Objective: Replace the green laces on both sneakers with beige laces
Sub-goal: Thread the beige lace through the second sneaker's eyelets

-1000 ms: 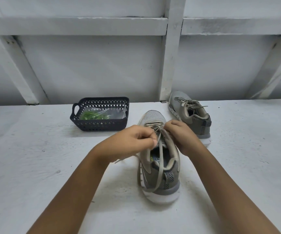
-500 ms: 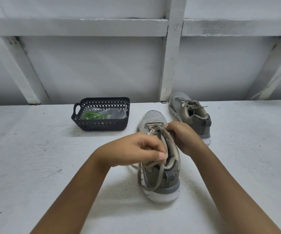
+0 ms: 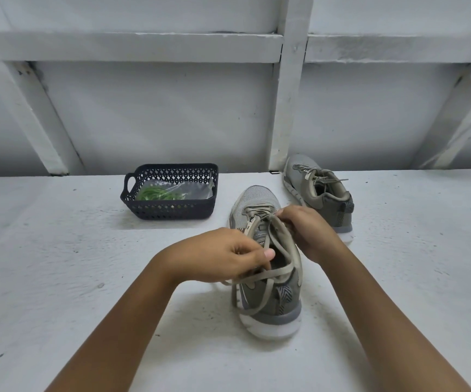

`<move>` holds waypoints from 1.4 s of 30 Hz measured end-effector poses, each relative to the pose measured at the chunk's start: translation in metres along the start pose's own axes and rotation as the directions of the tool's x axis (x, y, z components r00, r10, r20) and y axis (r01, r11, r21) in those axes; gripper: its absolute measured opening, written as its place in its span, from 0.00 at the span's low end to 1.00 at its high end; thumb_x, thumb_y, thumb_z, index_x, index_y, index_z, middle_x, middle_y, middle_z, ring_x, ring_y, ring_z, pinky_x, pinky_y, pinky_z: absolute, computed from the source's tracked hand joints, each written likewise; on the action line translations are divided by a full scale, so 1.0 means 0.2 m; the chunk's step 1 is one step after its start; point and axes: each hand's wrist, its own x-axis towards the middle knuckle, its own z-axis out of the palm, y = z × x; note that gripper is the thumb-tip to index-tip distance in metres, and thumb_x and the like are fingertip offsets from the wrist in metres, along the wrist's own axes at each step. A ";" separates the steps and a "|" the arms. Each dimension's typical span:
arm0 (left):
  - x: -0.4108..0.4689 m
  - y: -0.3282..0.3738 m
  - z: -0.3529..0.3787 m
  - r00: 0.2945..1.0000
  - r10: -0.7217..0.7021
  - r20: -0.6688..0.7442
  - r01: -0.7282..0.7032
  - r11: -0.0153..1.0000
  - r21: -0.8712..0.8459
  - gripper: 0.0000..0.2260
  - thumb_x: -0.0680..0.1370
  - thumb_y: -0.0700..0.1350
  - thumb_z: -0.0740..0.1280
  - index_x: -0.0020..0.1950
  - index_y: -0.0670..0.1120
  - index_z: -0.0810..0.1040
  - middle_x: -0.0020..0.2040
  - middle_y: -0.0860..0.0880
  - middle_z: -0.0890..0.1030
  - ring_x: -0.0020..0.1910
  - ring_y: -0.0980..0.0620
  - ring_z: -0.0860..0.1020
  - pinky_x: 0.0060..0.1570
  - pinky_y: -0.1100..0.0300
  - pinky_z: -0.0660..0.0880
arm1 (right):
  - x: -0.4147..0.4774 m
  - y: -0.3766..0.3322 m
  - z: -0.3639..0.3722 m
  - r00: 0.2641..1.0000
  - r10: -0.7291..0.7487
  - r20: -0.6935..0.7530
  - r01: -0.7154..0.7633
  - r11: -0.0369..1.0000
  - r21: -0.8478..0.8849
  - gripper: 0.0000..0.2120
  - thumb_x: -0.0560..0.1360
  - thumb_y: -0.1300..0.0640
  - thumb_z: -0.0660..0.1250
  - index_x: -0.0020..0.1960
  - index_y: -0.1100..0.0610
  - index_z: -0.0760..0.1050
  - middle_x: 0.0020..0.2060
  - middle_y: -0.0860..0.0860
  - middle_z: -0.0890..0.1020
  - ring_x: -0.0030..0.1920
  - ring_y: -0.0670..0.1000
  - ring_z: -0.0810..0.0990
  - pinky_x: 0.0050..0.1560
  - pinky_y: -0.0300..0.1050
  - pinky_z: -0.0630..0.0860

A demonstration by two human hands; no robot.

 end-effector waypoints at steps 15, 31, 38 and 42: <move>-0.05 -0.02 -0.23 0.907 -0.026 -0.421 -0.314 0.624 -0.715 0.12 0.70 0.47 0.63 0.33 0.44 0.84 0.34 0.47 0.82 0.31 0.53 0.79 0.37 0.62 0.79 | -0.07 -0.07 0.03 0.996 -0.084 -0.011 0.083 0.991 -0.101 0.08 0.77 0.64 0.60 0.41 0.59 0.74 0.36 0.54 0.74 0.35 0.48 0.70 0.37 0.39 0.67; 0.10 0.04 -0.37 0.922 -0.088 -0.377 -0.356 0.190 -0.915 0.13 0.80 0.41 0.54 0.53 0.38 0.76 0.48 0.41 0.84 0.47 0.48 0.83 0.45 0.56 0.80 | -0.37 -0.28 0.29 0.857 -0.213 0.469 0.455 0.740 -0.496 0.08 0.78 0.55 0.64 0.45 0.56 0.80 0.26 0.45 0.75 0.23 0.41 0.68 0.24 0.31 0.63; 0.15 -0.11 -0.17 0.957 -0.152 -0.246 -0.149 0.472 -0.869 0.11 0.82 0.47 0.55 0.52 0.41 0.71 0.39 0.44 0.81 0.34 0.50 0.80 0.34 0.59 0.78 | -0.30 -0.42 0.26 0.942 -0.300 0.151 0.328 0.916 -0.231 0.12 0.80 0.58 0.61 0.39 0.57 0.76 0.24 0.46 0.76 0.22 0.43 0.68 0.21 0.33 0.63; 0.12 -0.13 -0.09 0.988 0.014 -0.153 -0.137 0.534 -0.834 0.10 0.77 0.45 0.60 0.50 0.39 0.76 0.33 0.49 0.77 0.30 0.55 0.74 0.31 0.66 0.74 | -0.22 -0.47 0.22 0.964 -0.264 0.032 0.265 0.949 -0.169 0.12 0.80 0.58 0.60 0.39 0.57 0.75 0.24 0.47 0.76 0.21 0.42 0.68 0.21 0.31 0.62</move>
